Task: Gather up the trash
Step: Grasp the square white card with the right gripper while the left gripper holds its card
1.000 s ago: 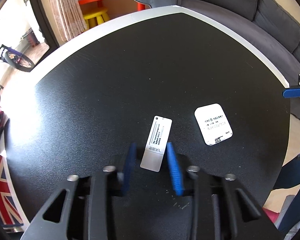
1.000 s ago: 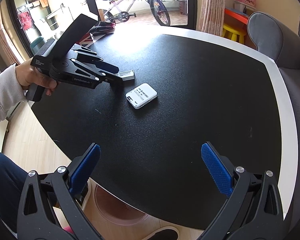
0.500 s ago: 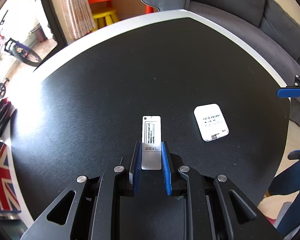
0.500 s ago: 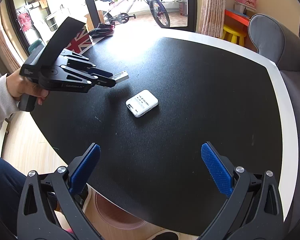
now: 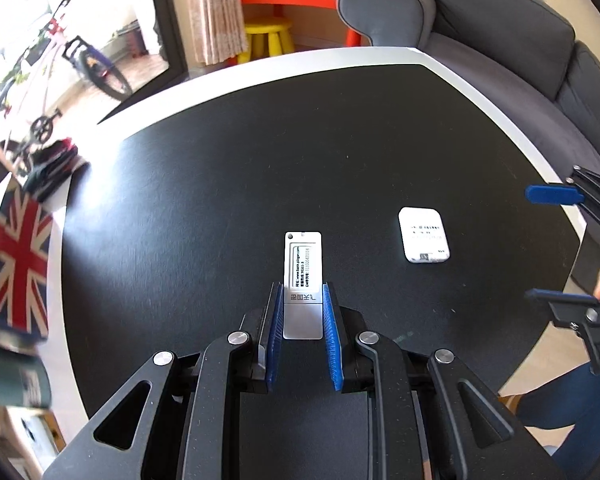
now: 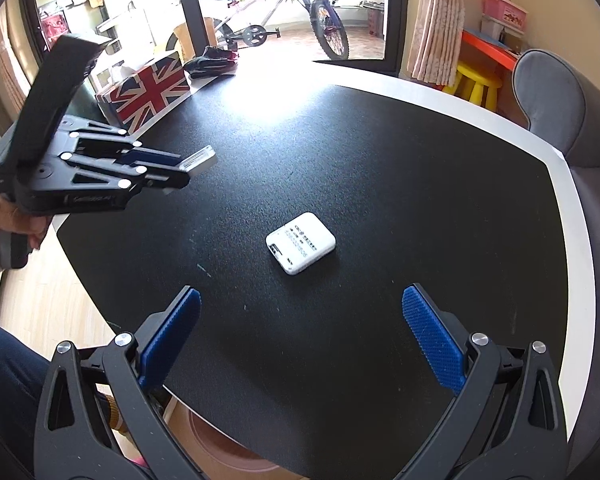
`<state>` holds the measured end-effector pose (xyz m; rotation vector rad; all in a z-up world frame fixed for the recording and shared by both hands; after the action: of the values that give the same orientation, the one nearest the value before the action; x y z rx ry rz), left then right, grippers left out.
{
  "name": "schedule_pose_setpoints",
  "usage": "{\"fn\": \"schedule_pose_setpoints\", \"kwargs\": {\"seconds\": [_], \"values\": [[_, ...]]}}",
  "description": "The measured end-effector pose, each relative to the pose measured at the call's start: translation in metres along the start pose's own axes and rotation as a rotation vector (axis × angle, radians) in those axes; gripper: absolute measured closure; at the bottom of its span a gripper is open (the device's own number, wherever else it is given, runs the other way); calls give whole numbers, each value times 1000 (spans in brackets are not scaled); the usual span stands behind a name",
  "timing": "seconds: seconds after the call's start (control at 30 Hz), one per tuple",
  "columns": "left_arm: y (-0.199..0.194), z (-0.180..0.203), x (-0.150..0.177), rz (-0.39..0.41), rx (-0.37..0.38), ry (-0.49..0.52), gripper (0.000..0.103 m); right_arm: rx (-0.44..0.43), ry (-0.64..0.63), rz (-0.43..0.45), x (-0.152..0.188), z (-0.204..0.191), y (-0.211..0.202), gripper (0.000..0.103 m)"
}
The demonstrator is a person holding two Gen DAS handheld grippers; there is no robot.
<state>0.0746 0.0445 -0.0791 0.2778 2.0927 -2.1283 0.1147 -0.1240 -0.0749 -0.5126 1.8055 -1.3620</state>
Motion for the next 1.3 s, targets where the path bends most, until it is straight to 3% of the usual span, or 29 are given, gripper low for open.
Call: {"fn": "schedule_pose_setpoints", "kwargs": {"seconds": [0.2, 0.5, 0.93, 1.0, 1.07, 1.2, 1.3], "values": [[-5, -4, 13, 14, 4, -40, 84, -6, -14, -35, -26, -1, 8, 4], [-7, -16, 18, 35, 19, -86, 84, 6, -22, -155, -54, -3, 39, 4], [-6, -24, 20, 47, 57, -117, 84, 61, -8, -234, -57, -4, 76, 4], [-5, -24, 20, 47, 61, -113, 84, 70, -8, -232, -56, -5, 79, 8], [-5, -24, 20, 47, 63, -114, 84, 81, -6, -234, -56, -5, 81, 21], [-3, -24, 22, 42, 65, -111, 84, 75, -2, -223, -57, -4, 81, 23], [-4, -24, 21, 44, 66, -110, 84, 75, -6, -218, -56, -6, 79, 34]]}}
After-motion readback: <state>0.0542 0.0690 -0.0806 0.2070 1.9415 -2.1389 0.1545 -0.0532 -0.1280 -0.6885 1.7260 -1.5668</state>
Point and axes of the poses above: each gripper's, at about its wrist camera, not at the fingertips, and y roughly the way its jaws point, z to its right, x to its underside, the point moved 2 cm from there along y, roughly the way its jaws point, and after that the axes turned 14 degrees about -z, right-handed, at the moved point
